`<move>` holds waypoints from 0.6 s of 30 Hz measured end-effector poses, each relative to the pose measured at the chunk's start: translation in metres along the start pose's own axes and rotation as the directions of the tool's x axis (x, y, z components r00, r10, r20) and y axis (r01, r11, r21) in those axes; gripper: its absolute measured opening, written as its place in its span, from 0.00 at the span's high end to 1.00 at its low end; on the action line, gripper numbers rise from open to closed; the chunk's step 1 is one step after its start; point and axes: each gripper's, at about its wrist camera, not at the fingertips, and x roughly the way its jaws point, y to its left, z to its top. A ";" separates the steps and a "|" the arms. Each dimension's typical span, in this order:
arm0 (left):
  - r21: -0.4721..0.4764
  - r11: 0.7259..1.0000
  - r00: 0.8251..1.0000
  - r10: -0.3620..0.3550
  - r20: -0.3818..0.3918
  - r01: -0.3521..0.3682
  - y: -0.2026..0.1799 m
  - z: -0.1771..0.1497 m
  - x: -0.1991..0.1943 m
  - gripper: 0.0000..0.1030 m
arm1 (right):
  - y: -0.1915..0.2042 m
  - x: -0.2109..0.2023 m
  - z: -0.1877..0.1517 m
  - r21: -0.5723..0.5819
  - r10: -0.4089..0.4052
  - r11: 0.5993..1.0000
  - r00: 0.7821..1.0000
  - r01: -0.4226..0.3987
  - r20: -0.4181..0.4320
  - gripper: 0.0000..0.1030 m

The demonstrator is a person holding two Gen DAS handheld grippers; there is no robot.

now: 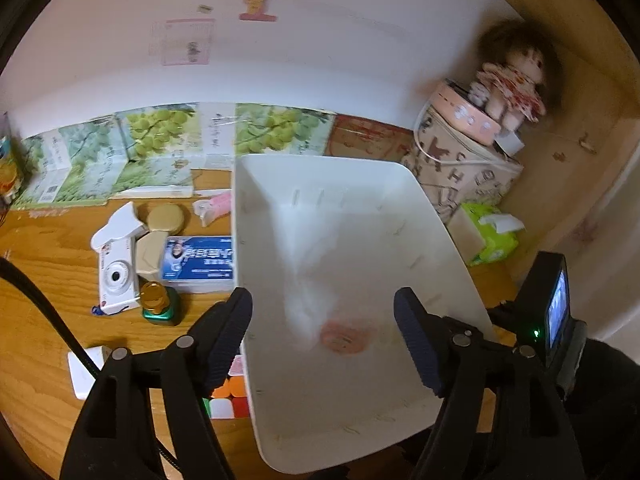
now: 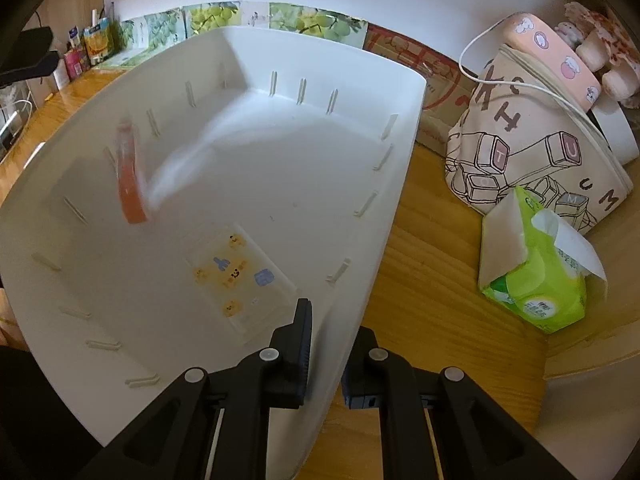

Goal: Organize rigid objects
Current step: 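Carry the pink dispenser over the tray and open the left gripper, then move the left gripper to the white square charger and grasp it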

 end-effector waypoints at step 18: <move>-0.227 0.966 0.988 0.139 0.066 -0.120 0.074 -0.015 -0.039 0.25 | -0.013 0.011 0.010 0.228 0.033 0.974 0.986 0.005 -0.164 0.95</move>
